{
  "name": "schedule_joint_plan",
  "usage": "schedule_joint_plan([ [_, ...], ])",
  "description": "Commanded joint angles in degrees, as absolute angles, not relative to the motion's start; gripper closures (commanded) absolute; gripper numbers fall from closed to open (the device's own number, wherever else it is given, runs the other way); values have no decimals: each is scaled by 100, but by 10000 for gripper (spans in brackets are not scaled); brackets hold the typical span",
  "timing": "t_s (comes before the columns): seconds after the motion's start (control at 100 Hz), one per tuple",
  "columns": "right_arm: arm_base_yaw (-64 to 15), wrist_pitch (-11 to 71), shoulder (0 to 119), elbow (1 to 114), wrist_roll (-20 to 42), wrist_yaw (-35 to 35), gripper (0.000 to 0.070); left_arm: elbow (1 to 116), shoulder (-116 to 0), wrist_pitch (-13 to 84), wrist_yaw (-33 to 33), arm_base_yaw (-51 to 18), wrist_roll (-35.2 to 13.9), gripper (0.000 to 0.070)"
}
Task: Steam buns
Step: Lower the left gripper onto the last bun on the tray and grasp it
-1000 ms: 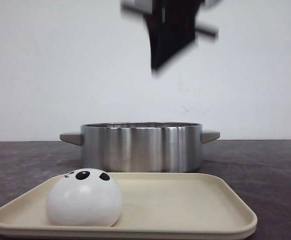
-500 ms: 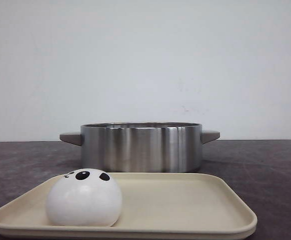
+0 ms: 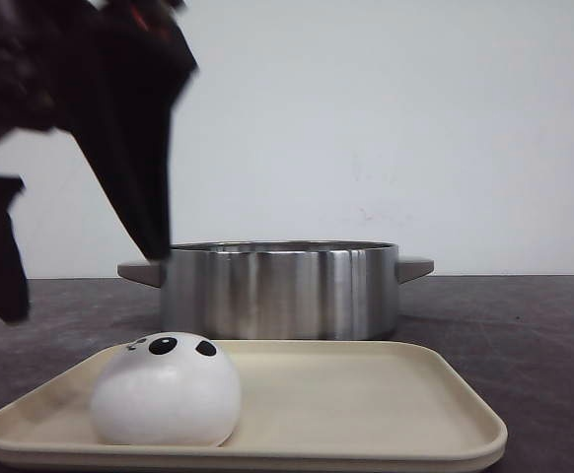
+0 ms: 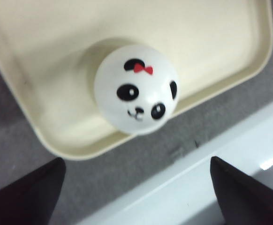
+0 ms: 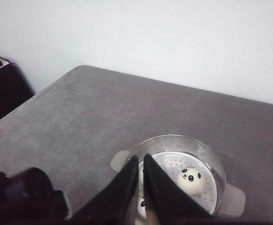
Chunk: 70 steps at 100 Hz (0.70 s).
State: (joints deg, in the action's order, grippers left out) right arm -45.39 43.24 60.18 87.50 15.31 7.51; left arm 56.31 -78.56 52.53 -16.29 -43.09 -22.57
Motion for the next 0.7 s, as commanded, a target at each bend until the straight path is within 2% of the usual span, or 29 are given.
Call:
schedule_joint_plan([
  [0.0, -4600, 4287, 6062, 8851, 1667, 755, 690, 5728, -8075, 5103, -1640, -4425, -2414, 100],
  [0.2, -4600, 4287, 6062, 8851, 1719, 757, 690, 5728, -8471, 4574, -1605, -4674, -2504, 103],
  [0.3, -4600, 4289, 6062, 8851, 1721, 755, 690, 5728, -8635, 4318, -1385, -4807, -2517, 103],
  [0.57, -4600, 4379, 6062, 8851, 1763, 755, 690, 5728, -8941, 4233, -1199, -4884, -2517, 111],
  [0.63, -4602, 4423, 6062, 8851, 1772, 753, 690, 5728, -8997, 4250, -1201, -4884, -2515, 138],
  [0.69, -4602, 4469, 6062, 8851, 1806, 749, 690, 5728, -9021, 4281, -1199, -4884, -2512, 227],
])
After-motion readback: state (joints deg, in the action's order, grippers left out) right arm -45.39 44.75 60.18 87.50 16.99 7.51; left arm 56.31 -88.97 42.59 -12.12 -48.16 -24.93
